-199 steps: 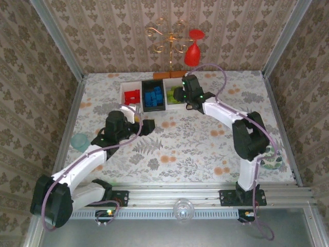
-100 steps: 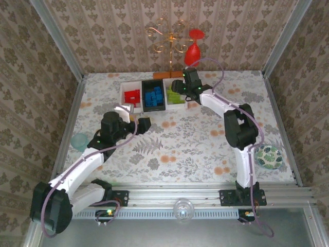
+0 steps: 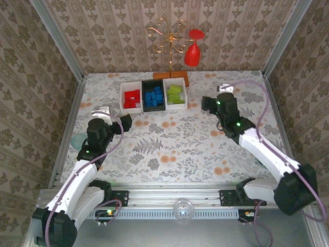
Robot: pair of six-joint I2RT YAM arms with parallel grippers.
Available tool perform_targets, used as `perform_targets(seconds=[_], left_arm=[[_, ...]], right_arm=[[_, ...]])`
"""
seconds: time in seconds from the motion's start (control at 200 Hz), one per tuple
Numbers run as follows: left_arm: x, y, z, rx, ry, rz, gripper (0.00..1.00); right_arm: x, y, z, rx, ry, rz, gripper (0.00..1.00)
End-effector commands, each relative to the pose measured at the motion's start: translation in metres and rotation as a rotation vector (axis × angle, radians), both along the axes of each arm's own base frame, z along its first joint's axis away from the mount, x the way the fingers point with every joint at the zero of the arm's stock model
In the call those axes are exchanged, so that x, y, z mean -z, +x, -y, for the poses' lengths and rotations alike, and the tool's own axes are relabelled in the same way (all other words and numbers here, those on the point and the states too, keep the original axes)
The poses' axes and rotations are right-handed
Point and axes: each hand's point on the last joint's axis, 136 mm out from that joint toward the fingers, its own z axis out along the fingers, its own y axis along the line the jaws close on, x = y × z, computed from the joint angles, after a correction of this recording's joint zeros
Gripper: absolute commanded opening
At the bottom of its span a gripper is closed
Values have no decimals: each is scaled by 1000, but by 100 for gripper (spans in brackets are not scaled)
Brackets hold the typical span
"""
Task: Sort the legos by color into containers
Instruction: Reset both arms
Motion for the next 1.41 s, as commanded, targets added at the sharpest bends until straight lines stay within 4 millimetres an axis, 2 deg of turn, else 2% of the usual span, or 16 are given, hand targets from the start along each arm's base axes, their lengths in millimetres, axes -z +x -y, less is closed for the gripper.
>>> perform_targets(seconds=[0.0, 0.115, 0.185, 0.275, 0.49, 0.675, 0.8, 0.895, 1.045, 1.14, 1.24, 1.4], left_arm=[[11, 6, -38, -163, 47, 1, 100], [11, 24, -60, -235, 104, 15, 100], [11, 36, -73, -282, 194, 9, 100], [21, 48, -84, -313, 291, -11, 100], [33, 54, -90, -283, 414, -2, 100], [59, 60, -83, -220, 469, 20, 100], [71, 65, -77, -184, 472, 45, 100], [83, 70, -80, -194, 477, 49, 100], [90, 80, -78, -148, 443, -1, 100], [91, 83, -75, -129, 398, 36, 100], [108, 85, -71, -97, 396, 80, 100], [112, 89, -71, -86, 379, 31, 100]], right_arm=[[19, -28, 62, 209, -145, -17, 96], [39, -41, 87, 265, -159, 22, 100], [54, -44, 99, 292, -200, 21, 100], [72, -42, 110, 311, -199, -13, 100], [90, -34, 107, 238, -228, -57, 100], [110, -31, 105, 168, -164, -39, 100], [115, -25, 102, 139, -131, -6, 100], [115, -21, 101, 127, -137, 5, 100], [109, -16, 103, 112, -129, 74, 100], [109, -12, 107, 106, -101, 89, 100], [110, -6, 101, 66, -80, 78, 100], [108, -2, 87, -8, -42, 126, 100]])
